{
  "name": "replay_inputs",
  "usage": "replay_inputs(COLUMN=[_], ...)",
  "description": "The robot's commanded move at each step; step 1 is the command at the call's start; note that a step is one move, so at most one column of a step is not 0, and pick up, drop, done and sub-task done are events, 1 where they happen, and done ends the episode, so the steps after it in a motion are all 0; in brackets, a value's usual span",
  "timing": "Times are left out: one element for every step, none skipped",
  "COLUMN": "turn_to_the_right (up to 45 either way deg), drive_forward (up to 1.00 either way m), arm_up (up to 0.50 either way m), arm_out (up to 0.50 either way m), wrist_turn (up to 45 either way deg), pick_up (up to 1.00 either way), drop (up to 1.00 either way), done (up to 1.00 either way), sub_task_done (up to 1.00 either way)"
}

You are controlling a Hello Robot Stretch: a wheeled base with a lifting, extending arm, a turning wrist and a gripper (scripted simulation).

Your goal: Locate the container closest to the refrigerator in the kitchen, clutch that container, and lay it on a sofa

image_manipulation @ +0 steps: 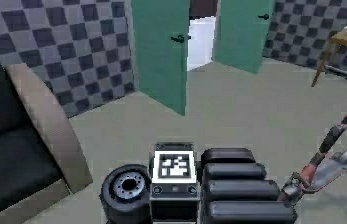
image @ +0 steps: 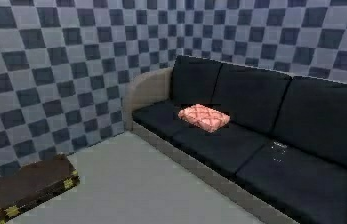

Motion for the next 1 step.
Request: replay_inputs(turn_to_the_right=[0.0], drive_forward=[1.0], arm_up=[0.0], arm_out=[0.0], wrist_turn=[0.0], pick_up=[0.0], drop=[0.0], done=[0.0], sub_task_done=[0.0])
